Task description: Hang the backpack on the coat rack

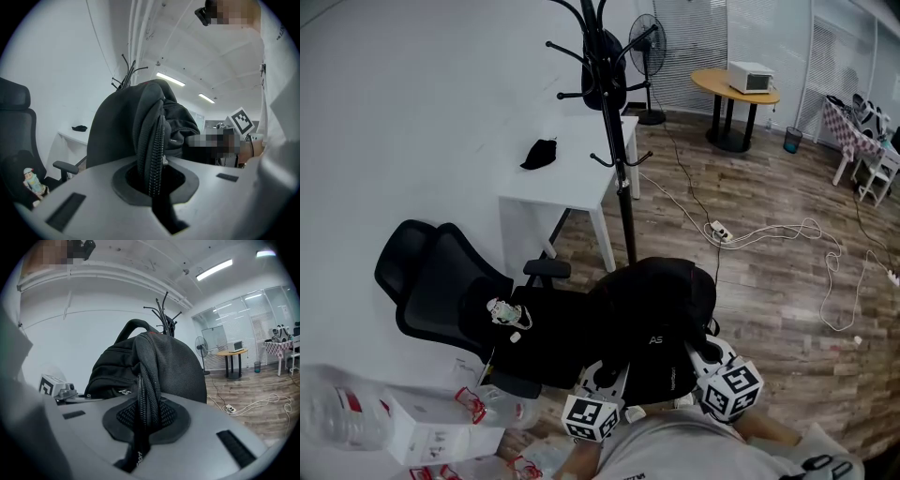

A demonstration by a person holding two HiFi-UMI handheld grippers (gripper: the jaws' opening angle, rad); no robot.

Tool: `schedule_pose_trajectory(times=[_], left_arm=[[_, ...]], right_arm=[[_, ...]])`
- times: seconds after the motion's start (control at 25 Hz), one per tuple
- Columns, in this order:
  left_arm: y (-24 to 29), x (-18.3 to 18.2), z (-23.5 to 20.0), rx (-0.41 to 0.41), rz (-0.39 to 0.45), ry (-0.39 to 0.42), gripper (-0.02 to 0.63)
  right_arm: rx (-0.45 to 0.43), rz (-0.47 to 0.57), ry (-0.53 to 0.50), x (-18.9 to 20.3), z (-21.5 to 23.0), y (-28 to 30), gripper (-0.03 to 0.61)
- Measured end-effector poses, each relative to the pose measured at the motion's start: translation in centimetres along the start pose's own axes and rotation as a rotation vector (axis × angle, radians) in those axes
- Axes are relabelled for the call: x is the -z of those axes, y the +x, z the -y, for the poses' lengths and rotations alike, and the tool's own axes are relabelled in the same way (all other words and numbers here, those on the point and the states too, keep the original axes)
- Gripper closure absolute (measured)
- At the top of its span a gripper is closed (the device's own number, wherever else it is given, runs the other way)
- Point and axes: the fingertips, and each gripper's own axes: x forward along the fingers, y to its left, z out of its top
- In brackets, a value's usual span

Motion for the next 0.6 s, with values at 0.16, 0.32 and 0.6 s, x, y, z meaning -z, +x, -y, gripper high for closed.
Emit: schedule_pose_trajectory(times=[0.16, 0.32, 0.6], left_arm=[[-0.8, -0.4, -0.9, 0.020, 0.008, 0.006, 0.592], [-1.0, -0.5, -1.6, 0.036, 0.010, 0.021, 0.592], [-1.2, -0.6, -2.5, 0.040, 0.006, 0.019, 0.592]], right_arm=[[0.021, 0.010, -0.003, -0.1, -1.1, 0.6, 0.549], [0.036, 0.017, -0.002, 0.0, -1.6, 1.1, 0.549], [0.044, 0.014, 0.013, 0.1, -2.2, 1.6, 0.549]])
